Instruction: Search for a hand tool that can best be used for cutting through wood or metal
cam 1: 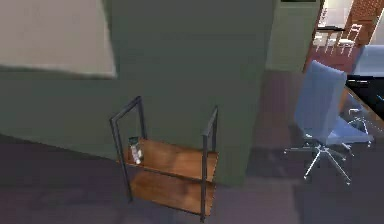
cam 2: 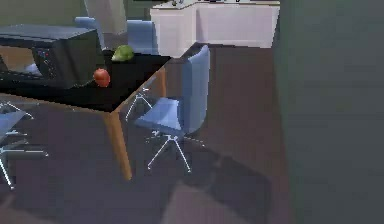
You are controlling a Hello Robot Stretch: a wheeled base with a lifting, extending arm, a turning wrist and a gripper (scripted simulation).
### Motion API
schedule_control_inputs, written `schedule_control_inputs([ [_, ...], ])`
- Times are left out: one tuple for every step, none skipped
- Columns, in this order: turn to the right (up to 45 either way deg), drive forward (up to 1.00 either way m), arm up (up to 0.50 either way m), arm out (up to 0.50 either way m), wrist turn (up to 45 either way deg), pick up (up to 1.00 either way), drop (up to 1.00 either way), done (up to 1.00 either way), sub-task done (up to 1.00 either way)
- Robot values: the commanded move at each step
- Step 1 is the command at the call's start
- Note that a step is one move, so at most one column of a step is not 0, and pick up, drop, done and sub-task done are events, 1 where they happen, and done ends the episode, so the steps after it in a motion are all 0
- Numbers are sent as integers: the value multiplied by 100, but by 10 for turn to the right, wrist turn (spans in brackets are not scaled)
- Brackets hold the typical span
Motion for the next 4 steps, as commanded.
schedule_control_inputs([
  [450,0,0,0,0,0,0,0,0],
  [450,0,0,0,0,0,0,0,0],
  [150,0,0,0,0,0,0,0,0],
  [0,100,0,0,0,0,0,0,0],
])
